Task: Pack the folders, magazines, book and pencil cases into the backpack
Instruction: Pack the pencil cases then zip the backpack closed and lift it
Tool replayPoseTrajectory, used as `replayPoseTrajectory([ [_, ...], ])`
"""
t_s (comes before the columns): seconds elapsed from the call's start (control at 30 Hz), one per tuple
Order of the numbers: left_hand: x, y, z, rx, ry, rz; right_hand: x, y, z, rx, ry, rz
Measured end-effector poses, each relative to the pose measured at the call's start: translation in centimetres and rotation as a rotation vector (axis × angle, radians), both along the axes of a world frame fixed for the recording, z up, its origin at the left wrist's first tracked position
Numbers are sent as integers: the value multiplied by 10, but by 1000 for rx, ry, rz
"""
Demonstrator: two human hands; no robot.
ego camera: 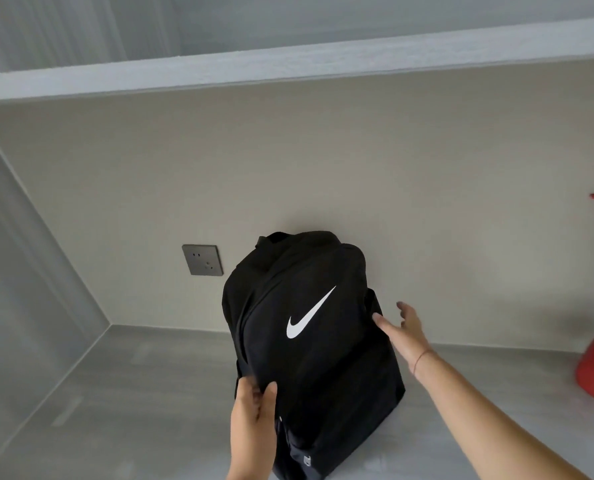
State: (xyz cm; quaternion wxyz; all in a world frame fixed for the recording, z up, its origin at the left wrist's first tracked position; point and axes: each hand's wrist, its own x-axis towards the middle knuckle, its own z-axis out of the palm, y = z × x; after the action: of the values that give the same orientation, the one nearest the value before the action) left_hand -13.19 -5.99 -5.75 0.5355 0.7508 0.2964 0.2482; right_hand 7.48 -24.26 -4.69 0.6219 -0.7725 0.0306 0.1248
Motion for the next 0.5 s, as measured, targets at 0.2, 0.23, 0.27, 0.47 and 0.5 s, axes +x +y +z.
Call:
replayPoseTrajectory([
  [0.2,5,0,-3,28,23,16,51,26,4,81,41,228],
  [0.23,6,1,-5,47,38,17,52,30,3,86,65,241],
  [0.27,7,2,-7,84,64,34,53,33,0,63,77,237],
  [0.47,9,5,-29,-139,69,105,45,37,-7,-197,11,215],
  [0.5,10,5,-33,-212,72,97,43,35,-6,-202,13,209],
])
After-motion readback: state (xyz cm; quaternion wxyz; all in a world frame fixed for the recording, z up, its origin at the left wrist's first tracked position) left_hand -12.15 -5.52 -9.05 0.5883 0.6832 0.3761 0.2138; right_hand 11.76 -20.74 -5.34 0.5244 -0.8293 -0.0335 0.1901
